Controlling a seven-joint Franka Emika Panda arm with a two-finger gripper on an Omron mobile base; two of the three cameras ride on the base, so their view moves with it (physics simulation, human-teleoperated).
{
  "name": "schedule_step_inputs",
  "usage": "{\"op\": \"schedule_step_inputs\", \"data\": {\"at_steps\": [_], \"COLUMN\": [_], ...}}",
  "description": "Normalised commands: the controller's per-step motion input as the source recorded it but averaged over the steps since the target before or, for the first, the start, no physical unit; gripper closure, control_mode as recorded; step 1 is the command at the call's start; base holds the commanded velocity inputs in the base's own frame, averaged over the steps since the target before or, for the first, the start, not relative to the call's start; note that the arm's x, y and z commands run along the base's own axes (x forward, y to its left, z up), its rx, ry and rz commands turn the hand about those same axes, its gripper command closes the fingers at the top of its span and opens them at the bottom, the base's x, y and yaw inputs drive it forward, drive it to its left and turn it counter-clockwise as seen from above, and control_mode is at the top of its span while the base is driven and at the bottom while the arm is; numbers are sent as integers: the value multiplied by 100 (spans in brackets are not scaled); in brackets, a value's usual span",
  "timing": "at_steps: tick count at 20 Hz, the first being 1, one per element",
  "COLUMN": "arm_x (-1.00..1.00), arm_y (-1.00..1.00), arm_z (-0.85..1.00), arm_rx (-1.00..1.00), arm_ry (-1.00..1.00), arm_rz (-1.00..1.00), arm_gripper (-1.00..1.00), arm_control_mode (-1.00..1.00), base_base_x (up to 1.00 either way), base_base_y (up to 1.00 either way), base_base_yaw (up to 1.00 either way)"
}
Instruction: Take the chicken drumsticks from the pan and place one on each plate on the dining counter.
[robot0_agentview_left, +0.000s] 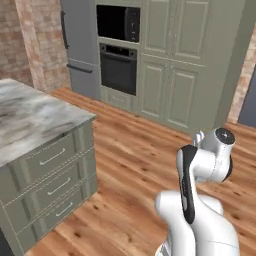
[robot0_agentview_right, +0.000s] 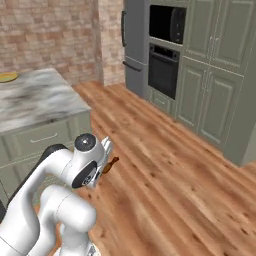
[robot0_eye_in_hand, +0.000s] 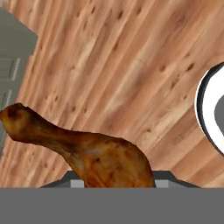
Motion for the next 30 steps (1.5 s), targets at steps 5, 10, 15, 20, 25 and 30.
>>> {"op": "schedule_step_inputs", "data": {"at_steps": [5,10,15,20,25,30], "arm_x": [0,0,0,0,0,0], "arm_y": [0,0,0,0,0,0], "arm_z": [0,0,0,0,0,0], "arm_rx": [0,0,0,0,0,0], "arm_ry": [0,0,0,0,0,0], "arm_rz": [0,0,0,0,0,0], "arm_gripper": [100,100,100,100,100,100], "arm_control_mode": [100,100,100,100,100,100], "base_base_x": [100,100,100,100,100,90], "base_base_y": [-100,-97,-77,-63,-57,-79], "base_base_yaw": [35,40,54,61,64,57]}}
